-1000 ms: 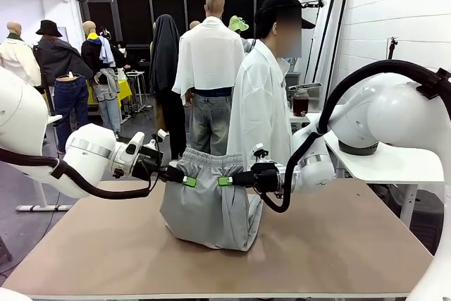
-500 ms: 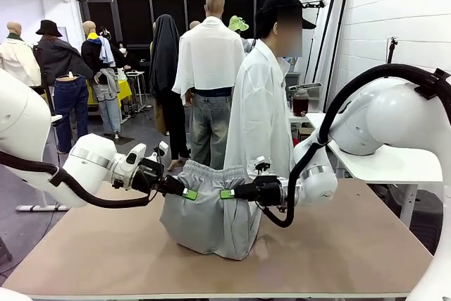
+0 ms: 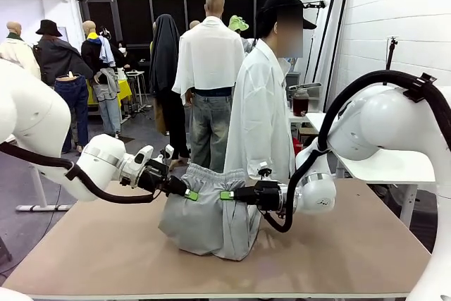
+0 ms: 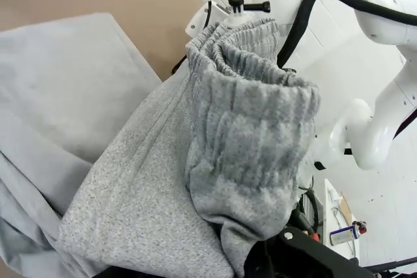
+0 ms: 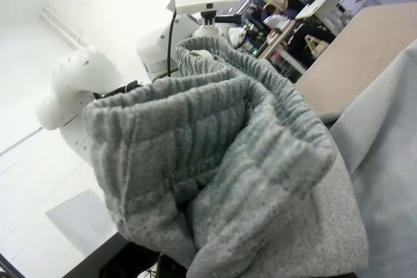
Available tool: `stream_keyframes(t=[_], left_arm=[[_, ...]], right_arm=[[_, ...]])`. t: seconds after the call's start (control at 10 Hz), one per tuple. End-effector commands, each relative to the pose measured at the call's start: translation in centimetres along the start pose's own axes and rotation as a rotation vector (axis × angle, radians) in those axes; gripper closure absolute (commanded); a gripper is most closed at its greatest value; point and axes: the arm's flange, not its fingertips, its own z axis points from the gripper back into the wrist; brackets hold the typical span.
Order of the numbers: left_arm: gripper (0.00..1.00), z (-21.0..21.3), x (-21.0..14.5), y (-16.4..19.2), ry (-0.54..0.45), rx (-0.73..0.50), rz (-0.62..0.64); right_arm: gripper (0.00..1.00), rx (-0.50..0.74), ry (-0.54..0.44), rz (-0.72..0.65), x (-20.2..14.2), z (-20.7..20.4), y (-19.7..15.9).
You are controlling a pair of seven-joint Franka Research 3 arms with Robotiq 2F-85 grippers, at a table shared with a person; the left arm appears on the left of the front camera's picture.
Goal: Fold the training pants.
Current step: Fold the Training pants in half.
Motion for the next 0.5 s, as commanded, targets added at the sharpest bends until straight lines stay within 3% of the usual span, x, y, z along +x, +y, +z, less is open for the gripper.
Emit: stream_keyframes(t=[0.0,0.4], left_arm=[[1.0,-0.3,1.8,1.2,0.021,0.031,-0.001],[1.0,-1.3,2.8,3.0,-0.063,0.074,0.033]], right_arm=[[1.0,-0.04,-0.063,0.014,1.1,0.6,-1.4],[1.0,-0.125,-0.071,-0.022,2.7,1.4,-3.2]])
